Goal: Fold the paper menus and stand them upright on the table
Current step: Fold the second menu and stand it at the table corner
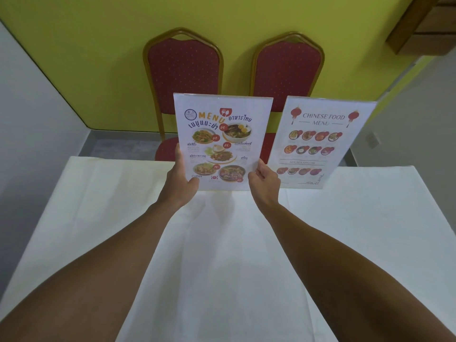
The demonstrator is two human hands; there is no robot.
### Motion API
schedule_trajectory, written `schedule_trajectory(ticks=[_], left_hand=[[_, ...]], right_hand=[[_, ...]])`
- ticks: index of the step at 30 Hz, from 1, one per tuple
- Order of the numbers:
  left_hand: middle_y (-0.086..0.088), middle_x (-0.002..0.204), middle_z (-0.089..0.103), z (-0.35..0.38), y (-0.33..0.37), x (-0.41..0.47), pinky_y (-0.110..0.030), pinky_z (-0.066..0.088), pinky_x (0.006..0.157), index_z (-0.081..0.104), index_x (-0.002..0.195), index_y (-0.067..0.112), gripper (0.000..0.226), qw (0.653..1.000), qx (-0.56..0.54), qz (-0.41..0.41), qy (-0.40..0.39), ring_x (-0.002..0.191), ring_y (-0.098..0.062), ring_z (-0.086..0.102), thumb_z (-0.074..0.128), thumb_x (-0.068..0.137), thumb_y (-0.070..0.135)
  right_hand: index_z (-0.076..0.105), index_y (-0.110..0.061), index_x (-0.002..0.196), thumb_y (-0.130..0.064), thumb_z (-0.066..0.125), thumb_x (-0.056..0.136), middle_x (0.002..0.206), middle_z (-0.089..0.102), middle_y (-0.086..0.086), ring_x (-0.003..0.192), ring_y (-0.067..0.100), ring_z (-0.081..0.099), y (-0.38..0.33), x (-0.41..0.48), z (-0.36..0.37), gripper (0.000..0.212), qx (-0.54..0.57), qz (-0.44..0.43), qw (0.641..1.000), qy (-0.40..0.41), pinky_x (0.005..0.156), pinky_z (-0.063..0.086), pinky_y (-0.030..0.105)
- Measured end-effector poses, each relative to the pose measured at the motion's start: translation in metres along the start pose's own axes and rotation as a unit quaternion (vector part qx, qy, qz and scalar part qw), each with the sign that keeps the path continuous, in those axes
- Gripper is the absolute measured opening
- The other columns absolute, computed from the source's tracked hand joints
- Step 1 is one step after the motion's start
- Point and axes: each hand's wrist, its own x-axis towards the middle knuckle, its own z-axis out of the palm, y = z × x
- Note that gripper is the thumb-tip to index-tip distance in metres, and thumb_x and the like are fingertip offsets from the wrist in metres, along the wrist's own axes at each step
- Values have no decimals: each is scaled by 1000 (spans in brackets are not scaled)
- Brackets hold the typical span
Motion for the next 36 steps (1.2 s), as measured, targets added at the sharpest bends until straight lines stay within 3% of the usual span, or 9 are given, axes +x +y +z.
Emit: schedule_trajectory(ticks=[6,13,15,18,20,24,26,32,36], left_hand=[[9,140,53,-2,-2,-1,-34,53,87,-8,153,43,101,1000,7,-1,-9,117,-16,56,58,88,4],[8,143,50,-7,-2,-3,-40,54,92,-5,155,40,94,1000,21,-10,-17,122,-16,52,52,92,2],[6,146,49,-12,0,-3,-40,52,94,-1,157,36,89,999,41,-11,-16,126,-19,51,51,92,3],[4,151,44,-21,2,-7,-45,51,96,-1,157,34,87,996,84,-14,-23,131,-25,47,50,92,9],[3,154,40,-26,3,-11,-47,49,97,-3,158,34,87,993,113,-22,-38,134,-27,45,50,91,14],[-4,158,34,-31,9,-27,-49,45,101,-1,159,27,84,983,169,-50,-41,138,-30,39,50,93,20],[-3,159,32,-30,11,-31,-49,45,102,-2,159,28,84,982,174,-49,-52,139,-29,39,50,93,22],[-2,158,34,-24,15,-49,-48,44,104,-1,159,24,83,975,195,-66,-84,138,-27,40,50,94,22],[-3,162,26,-14,15,-61,-44,39,108,1,159,23,80,971,207,-85,-87,143,-27,34,50,96,22]], right_hand=[[59,-22,135,-13,54,93,118,68,-13,99,7,65,0,-1,-2,43,-19,9,1000,-10,77,55,15],[54,-21,138,-13,57,91,129,65,-5,104,11,62,-11,-3,-7,47,-48,-1,998,-46,92,54,37],[50,-23,141,-10,56,92,132,63,-5,102,10,62,-19,-3,-9,51,-60,-14,997,-47,86,57,34],[46,-22,144,-9,53,94,136,60,-6,104,12,60,-28,-6,-14,53,-98,-34,994,-46,75,50,12],[46,-21,145,-11,54,95,137,59,-6,110,16,61,-34,-9,-16,51,-121,-39,991,-44,73,47,8],[37,-16,151,-13,55,95,141,56,-3,121,23,57,-40,-22,-22,59,-136,-23,989,-49,94,53,43],[31,-13,153,-11,54,94,144,54,0,127,28,53,-39,-24,-25,64,-148,-12,988,-46,98,50,47],[29,-8,153,-7,51,96,152,42,4,141,30,34,-32,-33,-42,61,-200,-13,977,-71,107,39,41],[36,-8,150,-7,49,96,151,44,3,135,30,42,-22,-25,-53,56,-222,-28,970,-98,90,48,24]])
